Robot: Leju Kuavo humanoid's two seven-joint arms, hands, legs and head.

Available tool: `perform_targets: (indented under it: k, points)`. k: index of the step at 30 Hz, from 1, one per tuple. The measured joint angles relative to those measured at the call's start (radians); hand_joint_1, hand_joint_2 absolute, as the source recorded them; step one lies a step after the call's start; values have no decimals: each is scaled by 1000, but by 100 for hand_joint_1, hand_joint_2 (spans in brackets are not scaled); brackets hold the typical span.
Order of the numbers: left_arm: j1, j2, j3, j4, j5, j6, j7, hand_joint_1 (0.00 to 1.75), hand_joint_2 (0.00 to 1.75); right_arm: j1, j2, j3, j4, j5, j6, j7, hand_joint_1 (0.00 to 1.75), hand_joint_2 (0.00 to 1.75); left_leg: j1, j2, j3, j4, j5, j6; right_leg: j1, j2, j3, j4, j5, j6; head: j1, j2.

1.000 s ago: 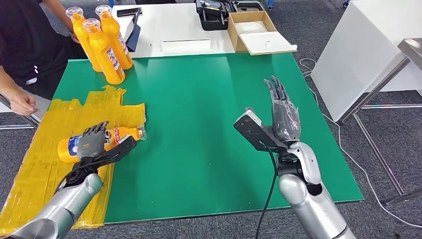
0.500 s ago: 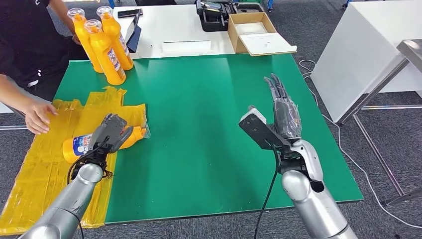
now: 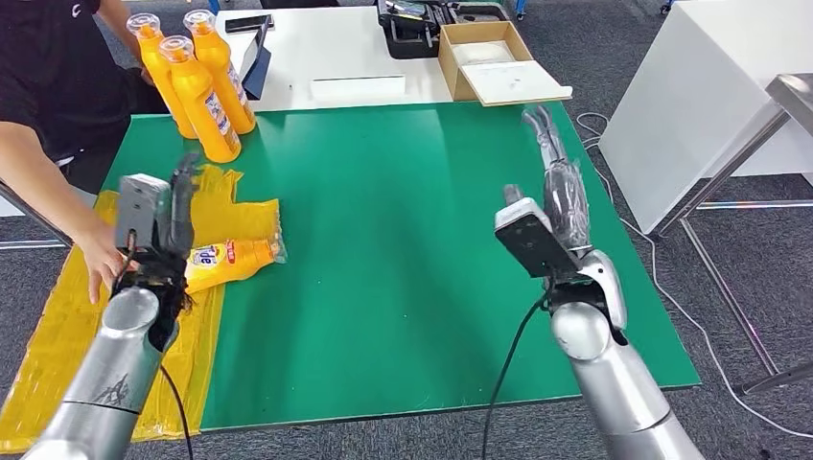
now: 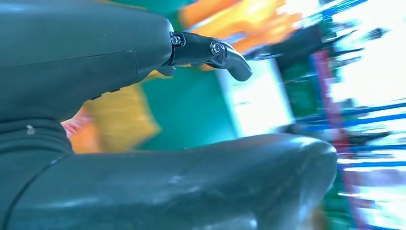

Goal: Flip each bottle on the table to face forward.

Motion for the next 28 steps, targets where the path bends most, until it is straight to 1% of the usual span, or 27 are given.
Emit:
perform_targets:
  k: [3, 5, 9, 12, 17, 24, 28]
  points:
    - [-32, 1, -1, -54, 90, -15, -16, 0, 0, -53, 38, -8, 59, -126, 20, -76, 0, 0, 0, 1, 0, 0, 0, 0, 0, 0, 0, 0, 0, 0, 0, 0]
    - [-62, -4, -9, -58, 142, -29, -32, 0, 0, -92, 66, -6, 108, -154, 25, -98, 0, 0, 0, 1, 0, 0, 1, 0, 0, 0, -1, 0, 0, 0, 0, 0]
    - [-139, -20, -43, -30, 186, -50, -31, 0, 0, -158, 114, 1, 183, -197, 47, -86, 0, 0, 1, 0, 0, 0, 2, 0, 0, -1, -1, 0, 0, 0, 0, 0]
    - [-188, -34, -71, -11, 199, -65, -14, 0, 0, -190, 136, 12, 208, -213, 75, -61, 0, 0, 0, 0, 0, 0, 2, 0, 0, -1, -1, 0, 0, 0, 0, 0]
    - [-214, -53, -98, -5, 187, -55, 10, 0, 0, -206, 153, 22, 220, -197, 80, -21, 0, 0, 0, 0, -1, 0, 2, 0, 0, 0, 0, 0, 0, 0, 0, 0]
    - [-220, -76, -109, -5, 169, -55, 17, 0, 0, -206, 154, 20, 220, -178, 78, -11, 0, 0, 0, 0, -1, 0, 2, 1, -1, -1, -2, 0, 0, 0, 0, 0]
    - [-224, -93, -115, -5, 157, -70, 20, 0, 0, -202, 150, 4, 216, -188, 97, -8, 0, 0, 0, 0, -1, 0, 2, 1, -1, 0, -2, 0, 0, 0, 0, 0]
